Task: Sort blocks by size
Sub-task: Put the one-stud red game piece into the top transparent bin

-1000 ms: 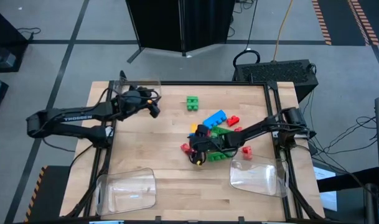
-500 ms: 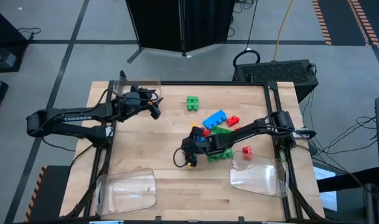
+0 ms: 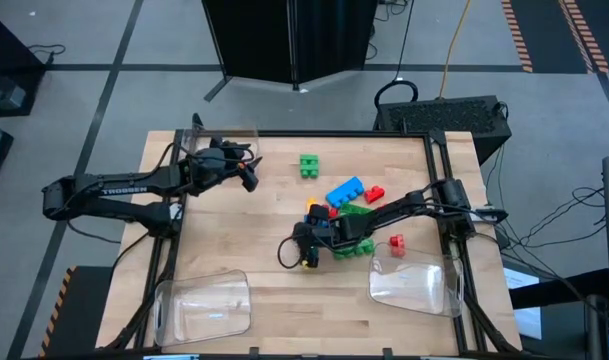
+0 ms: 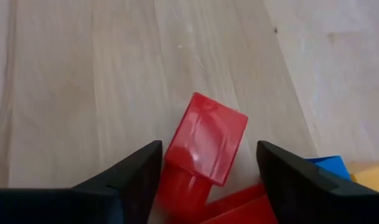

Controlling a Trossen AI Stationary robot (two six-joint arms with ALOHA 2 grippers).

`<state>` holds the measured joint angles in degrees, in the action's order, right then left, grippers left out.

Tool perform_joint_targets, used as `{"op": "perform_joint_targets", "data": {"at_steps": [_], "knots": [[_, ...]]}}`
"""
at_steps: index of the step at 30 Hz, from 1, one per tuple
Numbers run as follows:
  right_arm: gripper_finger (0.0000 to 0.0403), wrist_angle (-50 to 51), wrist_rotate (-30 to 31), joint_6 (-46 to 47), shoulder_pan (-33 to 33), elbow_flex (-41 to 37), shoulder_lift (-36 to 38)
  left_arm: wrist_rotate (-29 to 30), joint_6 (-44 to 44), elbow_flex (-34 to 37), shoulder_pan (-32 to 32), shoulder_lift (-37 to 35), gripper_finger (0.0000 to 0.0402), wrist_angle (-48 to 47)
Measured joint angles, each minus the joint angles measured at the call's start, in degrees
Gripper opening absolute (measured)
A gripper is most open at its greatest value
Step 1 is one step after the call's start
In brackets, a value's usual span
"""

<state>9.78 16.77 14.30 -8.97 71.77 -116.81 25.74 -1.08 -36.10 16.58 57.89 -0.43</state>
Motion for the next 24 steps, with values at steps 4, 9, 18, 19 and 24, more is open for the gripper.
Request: {"op": "perform_joint_targets", "data": {"at_steps": [4, 9, 18, 19, 24], "knots": [[0.0203, 0.52, -0.62, -0.64, 0.39, -0.02, -0.04, -0.01, 0.02, 0.00, -0.15, 0.00, 0.0247, 0.03], [0.0175, 0.40, -2.61, -2.80, 1.34, -0.04, -0.08, -0.02, 0.02, 0.00, -0.15, 0.00, 0.0247, 0.02], [0.0134, -2.30, -9.06, -5.46, 4.81, -0.11, -0.52, -4.77, 4.50, -0.07, -1.06, 0.00, 0.0247, 1.88], [0.0131, -2.34, -9.88, -5.53, 5.16, -0.11, -0.52, -5.90, 5.55, -0.07, -1.42, 0.00, 0.0247, 1.81], [0.0131, -3.21, -13.84, -5.89, 6.27, -0.11, -0.47, -7.50, 13.39, -0.07, -4.08, 0.00, 0.0247, 1.68]]}}
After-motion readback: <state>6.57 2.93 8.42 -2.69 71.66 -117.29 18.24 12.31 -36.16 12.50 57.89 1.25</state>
